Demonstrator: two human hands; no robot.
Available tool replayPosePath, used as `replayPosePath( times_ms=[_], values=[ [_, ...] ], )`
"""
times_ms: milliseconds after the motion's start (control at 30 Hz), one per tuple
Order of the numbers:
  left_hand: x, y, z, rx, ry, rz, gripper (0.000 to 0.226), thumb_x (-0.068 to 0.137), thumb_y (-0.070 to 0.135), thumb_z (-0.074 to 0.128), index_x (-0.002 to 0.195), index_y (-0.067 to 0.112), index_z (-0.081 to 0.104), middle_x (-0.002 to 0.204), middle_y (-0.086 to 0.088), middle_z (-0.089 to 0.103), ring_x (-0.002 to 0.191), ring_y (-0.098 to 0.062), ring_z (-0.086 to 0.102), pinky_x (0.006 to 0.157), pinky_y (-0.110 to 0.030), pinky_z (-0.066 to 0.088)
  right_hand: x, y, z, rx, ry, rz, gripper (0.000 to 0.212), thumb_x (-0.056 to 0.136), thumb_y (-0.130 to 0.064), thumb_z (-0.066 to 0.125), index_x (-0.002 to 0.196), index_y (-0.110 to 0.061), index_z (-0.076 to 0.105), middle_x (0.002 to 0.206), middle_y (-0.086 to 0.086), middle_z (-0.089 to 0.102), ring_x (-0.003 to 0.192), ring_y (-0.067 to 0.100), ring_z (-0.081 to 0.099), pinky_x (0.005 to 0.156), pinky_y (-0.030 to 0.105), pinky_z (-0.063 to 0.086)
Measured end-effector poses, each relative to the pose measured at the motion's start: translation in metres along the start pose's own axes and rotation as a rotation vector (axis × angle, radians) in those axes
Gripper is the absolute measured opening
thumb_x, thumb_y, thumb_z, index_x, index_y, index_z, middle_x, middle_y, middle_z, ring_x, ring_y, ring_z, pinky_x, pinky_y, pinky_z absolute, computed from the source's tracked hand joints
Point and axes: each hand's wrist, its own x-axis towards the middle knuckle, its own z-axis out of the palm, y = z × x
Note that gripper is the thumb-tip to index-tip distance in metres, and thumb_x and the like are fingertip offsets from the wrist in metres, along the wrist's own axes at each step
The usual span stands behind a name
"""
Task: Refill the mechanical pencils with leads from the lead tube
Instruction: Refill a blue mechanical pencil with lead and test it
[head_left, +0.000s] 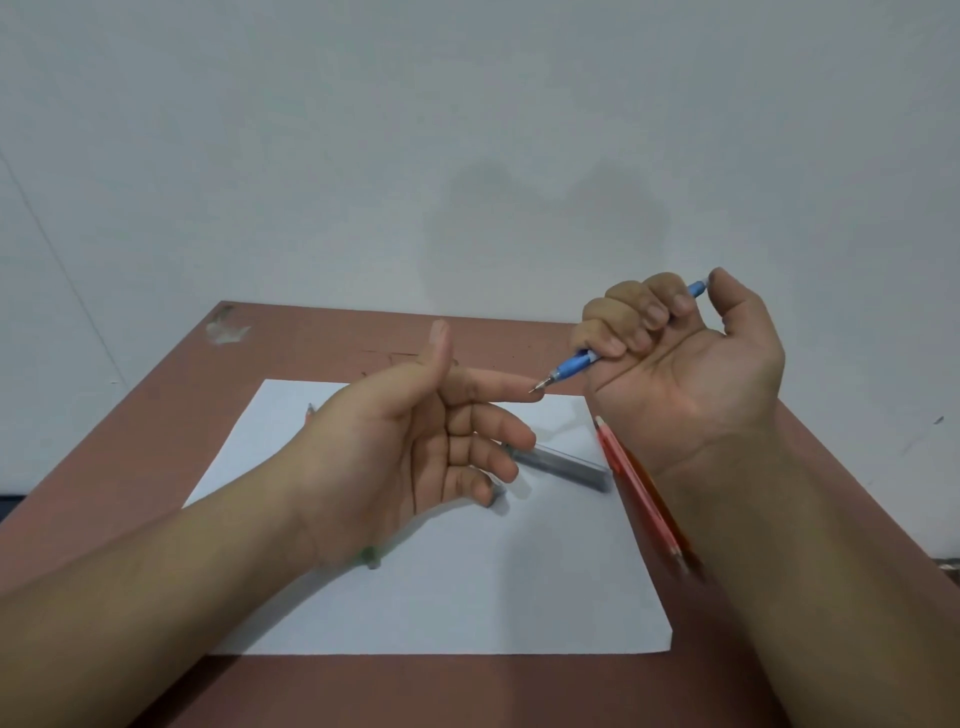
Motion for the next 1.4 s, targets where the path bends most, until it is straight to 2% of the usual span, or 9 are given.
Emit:
replayPosePath(
  times_ms=[167, 333, 667, 1400],
  values=[
    [0.0013, -0.0005, -0.0011, -0.025, -0.011, 0.006, 0.069, 0.092, 0.060, 0.041, 0.118, 0.002, 0.070, 0.096, -0.019, 0.068, 0.076, -0.027, 0.065, 0.062, -0.031, 0.055, -0.0010, 0.0010, -0.0003, 0.011, -0.005, -0.012, 0.040, 0.097, -0.040, 0.031, 0.065, -0.016, 0.034, 0.063, -0.001, 0.031, 0.050, 0.016, 0.029, 0.052, 0.027, 0.032],
    [0.0004, -0.0016, -0.0007, -0.036, -0.010, 0.008, 0.069, 0.094, 0.059, 0.040, 0.118, 0.001, 0.070, 0.095, -0.019, 0.068, 0.075, -0.027, 0.065, 0.062, -0.031, 0.055, -0.0013, 0.0010, 0.0004, -0.016, -0.007, -0.028, 0.041, 0.096, -0.044, 0.035, 0.066, -0.016, 0.035, 0.064, -0.002, 0.031, 0.052, 0.015, 0.028, 0.053, 0.027, 0.030],
    [0.0009, -0.0008, -0.0004, -0.061, -0.006, -0.003, 0.067, 0.089, 0.058, 0.045, 0.116, 0.002, 0.071, 0.096, -0.021, 0.067, 0.075, -0.029, 0.064, 0.062, -0.033, 0.056, -0.0020, 0.0013, 0.0014, -0.028, -0.035, -0.024, 0.041, 0.096, -0.043, 0.034, 0.065, -0.016, 0.035, 0.063, -0.002, 0.031, 0.051, 0.014, 0.028, 0.053, 0.027, 0.030],
    [-0.0004, -0.0018, -0.0007, -0.071, 0.004, 0.022, 0.055, 0.094, 0.050, 0.047, 0.114, 0.006, 0.072, 0.097, -0.022, 0.067, 0.076, -0.029, 0.064, 0.063, -0.034, 0.056, -0.0021, 0.0025, 0.0036, -0.016, -0.027, -0.046, 0.042, 0.095, -0.043, 0.034, 0.063, -0.015, 0.036, 0.062, -0.002, 0.031, 0.050, 0.015, 0.027, 0.052, 0.027, 0.030]
  ],
)
